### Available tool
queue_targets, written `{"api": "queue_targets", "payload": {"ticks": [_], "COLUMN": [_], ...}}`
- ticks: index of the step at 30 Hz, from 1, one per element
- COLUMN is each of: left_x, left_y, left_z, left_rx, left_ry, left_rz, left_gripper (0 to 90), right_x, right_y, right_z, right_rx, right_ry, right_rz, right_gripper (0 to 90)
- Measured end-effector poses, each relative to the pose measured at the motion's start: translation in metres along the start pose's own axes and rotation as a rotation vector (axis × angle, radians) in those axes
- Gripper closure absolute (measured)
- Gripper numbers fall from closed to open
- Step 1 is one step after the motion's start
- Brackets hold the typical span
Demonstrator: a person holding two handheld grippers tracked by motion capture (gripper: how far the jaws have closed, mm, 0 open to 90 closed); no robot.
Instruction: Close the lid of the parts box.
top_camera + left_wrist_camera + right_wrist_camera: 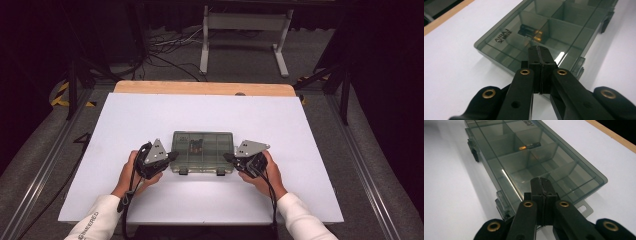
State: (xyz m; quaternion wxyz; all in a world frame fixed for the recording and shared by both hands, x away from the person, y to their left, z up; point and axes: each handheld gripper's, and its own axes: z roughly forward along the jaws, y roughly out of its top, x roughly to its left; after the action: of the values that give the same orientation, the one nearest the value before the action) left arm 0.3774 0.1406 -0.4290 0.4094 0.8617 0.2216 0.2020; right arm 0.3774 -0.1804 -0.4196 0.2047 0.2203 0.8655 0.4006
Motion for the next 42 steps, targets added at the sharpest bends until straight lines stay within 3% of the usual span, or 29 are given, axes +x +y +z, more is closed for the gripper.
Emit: {"api": "queue_targets", "payload": {"ticks": [3, 9, 15, 22, 25, 31, 38, 42], "left_x": [-0.001, -0.001, -0.001, 0.003, 0.003, 0.007, 0.006, 0.006], "left_y": [-0.002, -0.007, -0.009, -0.008, -0.007, -0.007, -0.006, -0.007], "left_z": [0.002, 0.003, 0.002, 0.004, 0.003, -0.002, -0.006, -0.008], "left_rx": [0.011, -0.012, -0.022, -0.034, -0.035, -0.086, -0.117, -0.143], "left_ry": [-0.004, -0.027, -0.035, -0.052, -0.045, -0.016, 0.003, 0.004], "left_rz": [0.015, -0.017, -0.021, -0.033, -0.008, -0.023, 0.005, -0.002], "left_gripper": [89.7, 89.7, 89.7, 89.7, 89.7, 86.6, 80.6, 74.9], "right_x": [0.001, 0.001, 0.003, -0.001, -0.002, -0.005, -0.008, -0.008], "right_y": [-0.002, -0.005, -0.007, -0.009, -0.009, -0.008, -0.007, -0.007], "right_z": [0.002, 0.003, 0.002, 0.0, 0.0, -0.005, -0.01, -0.009], "right_rx": [0.005, -0.011, -0.024, -0.034, -0.036, -0.073, -0.114, -0.121], "right_ry": [0.006, 0.02, 0.01, 0.027, 0.008, -0.015, -0.046, -0.061], "right_rz": [0.005, 0.026, 0.021, 0.048, 0.043, 0.05, 0.059, 0.057], "right_gripper": [90.0, 90.0, 90.0, 90.0, 90.0, 89.9, 83.3, 77.4]}}
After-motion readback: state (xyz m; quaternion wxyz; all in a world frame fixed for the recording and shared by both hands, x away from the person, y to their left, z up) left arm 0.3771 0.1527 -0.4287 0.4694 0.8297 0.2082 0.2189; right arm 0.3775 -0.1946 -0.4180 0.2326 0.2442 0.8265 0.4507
